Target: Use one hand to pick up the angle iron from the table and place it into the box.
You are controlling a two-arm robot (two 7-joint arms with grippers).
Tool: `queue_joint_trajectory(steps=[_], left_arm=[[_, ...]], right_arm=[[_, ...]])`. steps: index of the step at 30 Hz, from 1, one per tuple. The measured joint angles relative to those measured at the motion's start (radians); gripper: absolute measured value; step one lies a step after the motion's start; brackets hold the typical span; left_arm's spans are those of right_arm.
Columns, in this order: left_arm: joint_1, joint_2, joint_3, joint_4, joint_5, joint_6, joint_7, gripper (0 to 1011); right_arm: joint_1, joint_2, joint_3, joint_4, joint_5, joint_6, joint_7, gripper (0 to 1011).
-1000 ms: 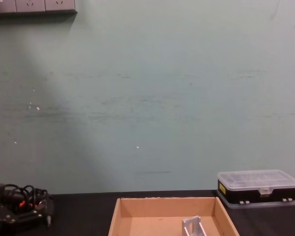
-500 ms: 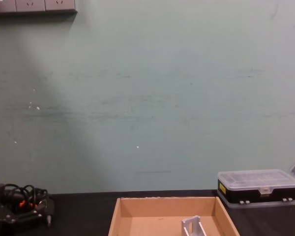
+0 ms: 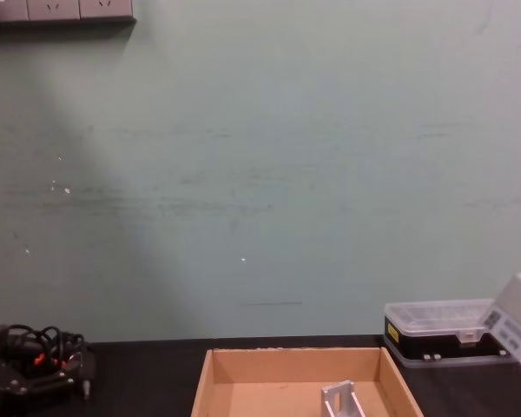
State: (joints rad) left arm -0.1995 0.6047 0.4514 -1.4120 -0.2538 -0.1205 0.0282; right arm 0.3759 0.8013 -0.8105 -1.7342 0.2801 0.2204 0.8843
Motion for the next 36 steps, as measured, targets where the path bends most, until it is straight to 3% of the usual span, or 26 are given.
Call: queue_joint_trajectory(steps=[17,21,28,36], left_arm=[[0.0,0.0,0.0,0.0,0.0,0.0,0.0,1000],[0.0,0.0,0.0,0.0,0.0,0.0,0.0,1000],[0.0,0.0,0.0,0.0,0.0,0.0,0.0,1000],[0.0,0.0,0.0,0.0,0.0,0.0,0.0,1000]], right_arm=[[0.026,-0.011,-0.011,0.022,-0.01,0.02,0.0,997],[0.029,-0.013,-0.012,0.027,-0.01,0.022,0.002,952],[0.035,-0.018,-0.014,0.035,-0.005,0.019,0.003,751],[0.042,-0.022,-0.017,0.039,-0.003,0.017,0.007,743]])
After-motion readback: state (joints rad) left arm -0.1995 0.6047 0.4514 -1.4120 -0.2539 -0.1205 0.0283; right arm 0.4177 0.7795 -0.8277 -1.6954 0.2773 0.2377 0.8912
